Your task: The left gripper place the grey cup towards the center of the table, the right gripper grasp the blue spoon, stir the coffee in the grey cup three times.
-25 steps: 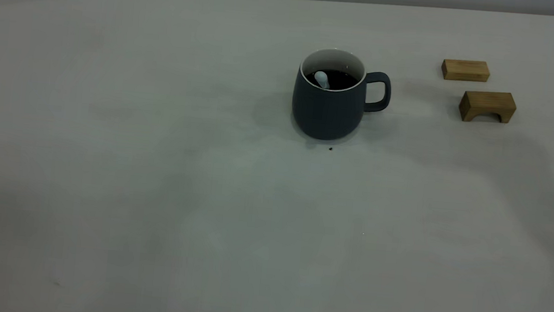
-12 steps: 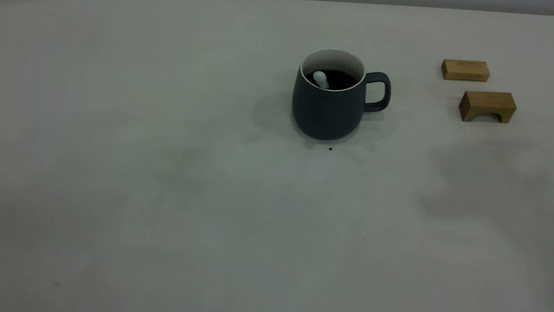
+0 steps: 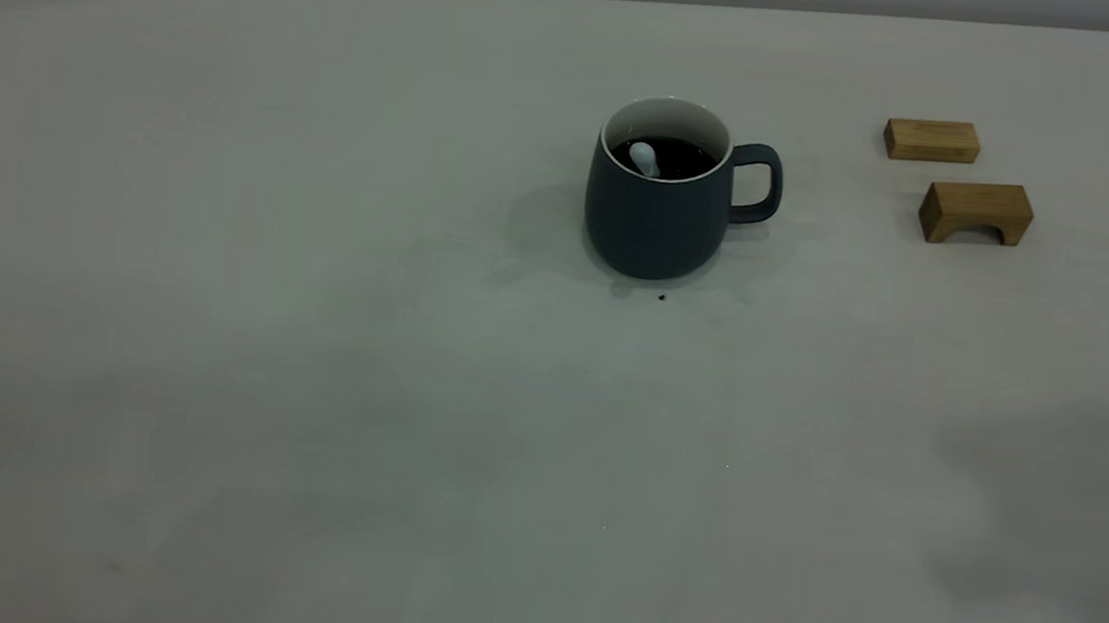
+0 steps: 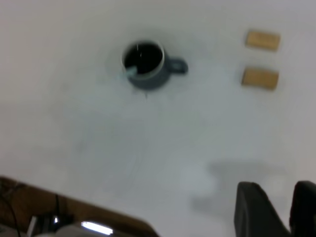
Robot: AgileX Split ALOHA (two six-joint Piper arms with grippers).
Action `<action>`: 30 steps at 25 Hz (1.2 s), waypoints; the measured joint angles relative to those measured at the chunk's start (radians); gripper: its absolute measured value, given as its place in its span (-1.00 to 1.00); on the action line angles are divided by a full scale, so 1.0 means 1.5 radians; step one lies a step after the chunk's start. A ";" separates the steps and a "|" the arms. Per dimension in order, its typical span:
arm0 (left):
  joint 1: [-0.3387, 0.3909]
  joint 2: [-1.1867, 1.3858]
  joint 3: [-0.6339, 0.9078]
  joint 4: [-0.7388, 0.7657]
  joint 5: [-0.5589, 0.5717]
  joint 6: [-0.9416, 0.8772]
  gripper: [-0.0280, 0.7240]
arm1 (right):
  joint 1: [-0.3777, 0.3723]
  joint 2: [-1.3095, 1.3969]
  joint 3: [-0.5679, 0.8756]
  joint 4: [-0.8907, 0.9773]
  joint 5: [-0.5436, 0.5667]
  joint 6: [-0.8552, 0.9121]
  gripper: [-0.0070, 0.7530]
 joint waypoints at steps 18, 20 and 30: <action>0.000 0.000 0.000 0.000 0.000 0.000 0.63 | -0.095 -0.578 0.300 -0.124 -0.001 -0.006 -0.36; 0.000 0.000 0.000 0.000 0.000 0.000 0.63 | -0.094 -0.618 0.329 -0.126 -0.010 -0.005 -0.36; 0.000 0.000 0.000 0.000 0.000 0.000 0.63 | -0.079 -0.695 0.521 -0.112 -0.034 0.023 -0.36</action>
